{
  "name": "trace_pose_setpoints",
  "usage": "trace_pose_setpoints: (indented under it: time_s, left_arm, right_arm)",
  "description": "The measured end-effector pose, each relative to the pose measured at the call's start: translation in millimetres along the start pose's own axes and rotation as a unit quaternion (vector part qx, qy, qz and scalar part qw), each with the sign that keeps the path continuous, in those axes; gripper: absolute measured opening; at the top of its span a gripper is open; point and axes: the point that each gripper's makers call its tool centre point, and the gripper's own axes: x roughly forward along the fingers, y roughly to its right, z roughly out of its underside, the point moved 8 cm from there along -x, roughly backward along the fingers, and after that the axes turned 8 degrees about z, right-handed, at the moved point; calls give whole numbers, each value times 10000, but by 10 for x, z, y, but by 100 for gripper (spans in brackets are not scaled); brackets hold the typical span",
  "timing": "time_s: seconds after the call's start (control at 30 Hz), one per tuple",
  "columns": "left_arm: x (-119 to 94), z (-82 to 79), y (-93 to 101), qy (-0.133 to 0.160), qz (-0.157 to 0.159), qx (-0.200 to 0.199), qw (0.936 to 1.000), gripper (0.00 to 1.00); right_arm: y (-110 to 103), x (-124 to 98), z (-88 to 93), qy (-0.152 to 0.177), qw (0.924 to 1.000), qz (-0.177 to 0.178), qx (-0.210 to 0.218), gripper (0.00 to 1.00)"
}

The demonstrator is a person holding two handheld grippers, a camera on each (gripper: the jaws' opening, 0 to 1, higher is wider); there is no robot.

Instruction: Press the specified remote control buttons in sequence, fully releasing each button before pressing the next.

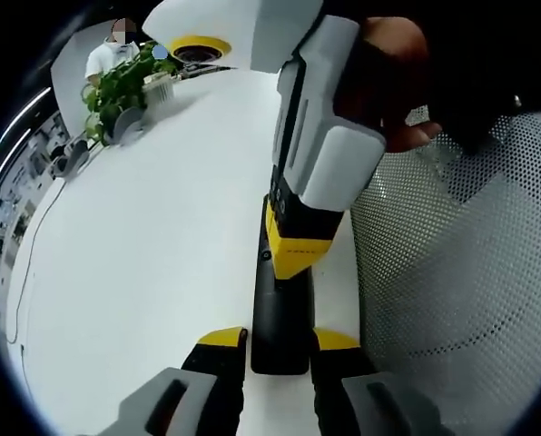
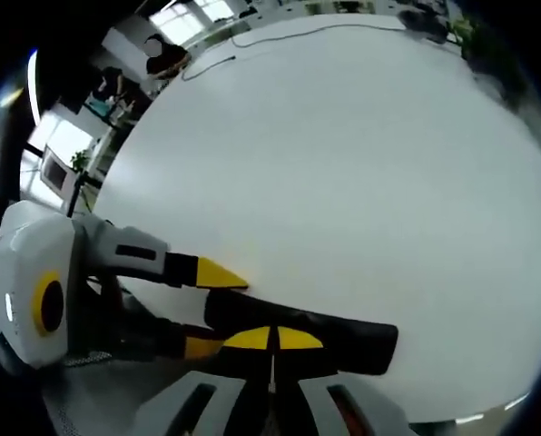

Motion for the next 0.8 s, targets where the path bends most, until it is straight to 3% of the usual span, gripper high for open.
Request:
trace_pose_setpoints:
  time_s: [0.23,0.43,0.8]
  left_arm:
    - [-9,5,4,17,17,22,10000,28]
    - [-11,1,8,9,34,48,10000,28]
    - [-13,8,4,50,40,49,10000,28]
  right_arm:
    - [-3,8,9,31,10000,-17,18,0]
    - [41,8,11,-5,9989,-193,422,0]
    - [19,-19,-7,82,9972,-363,656,0]
